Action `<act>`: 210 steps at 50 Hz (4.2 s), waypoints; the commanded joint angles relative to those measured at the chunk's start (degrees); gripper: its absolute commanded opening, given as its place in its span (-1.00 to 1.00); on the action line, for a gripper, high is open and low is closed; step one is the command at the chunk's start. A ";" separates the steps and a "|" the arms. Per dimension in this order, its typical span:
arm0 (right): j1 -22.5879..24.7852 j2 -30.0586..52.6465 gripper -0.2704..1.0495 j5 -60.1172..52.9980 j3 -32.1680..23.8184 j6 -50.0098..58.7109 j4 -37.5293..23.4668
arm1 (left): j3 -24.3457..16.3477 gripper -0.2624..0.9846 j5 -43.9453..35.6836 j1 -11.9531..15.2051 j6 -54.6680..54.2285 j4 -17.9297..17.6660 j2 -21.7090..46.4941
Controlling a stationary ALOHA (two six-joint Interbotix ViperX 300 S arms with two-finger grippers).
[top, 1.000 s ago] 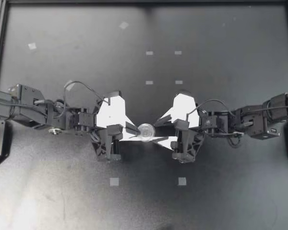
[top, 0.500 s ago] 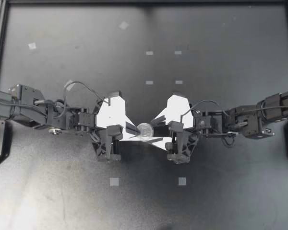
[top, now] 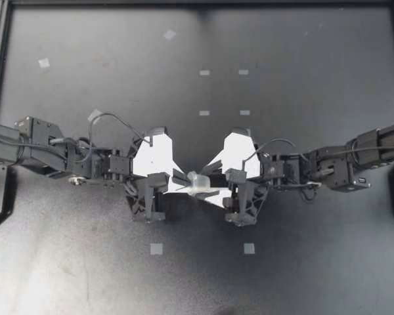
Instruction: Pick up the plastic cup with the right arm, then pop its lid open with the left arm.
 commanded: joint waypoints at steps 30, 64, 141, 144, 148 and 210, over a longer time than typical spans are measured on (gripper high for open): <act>0.53 -1.32 -0.12 6.59 -2.72 -0.09 -1.05 | -0.70 -0.46 1.49 0.00 -0.35 -0.09 -2.81; 0.53 -30.76 -0.12 -20.83 14.68 -4.22 -4.31 | 14.15 0.17 -36.65 -0.18 -51.06 0.35 -16.44; 0.62 -15.03 -0.12 -26.10 12.39 -4.66 -6.33 | 5.10 0.65 -43.51 -5.01 -72.60 5.01 -16.08; 0.62 -15.12 -0.12 -25.84 12.48 -4.39 -6.33 | 5.01 0.65 -43.51 -5.10 -71.98 5.01 -16.17; 0.62 -15.21 -0.12 -25.14 12.57 -3.96 -6.33 | 5.10 0.65 -43.51 -5.01 -71.72 5.01 -16.17; 0.62 -22.32 -0.12 -30.50 13.27 19.51 -6.77 | 7.21 0.65 -22.41 -4.92 -8.44 7.03 -18.98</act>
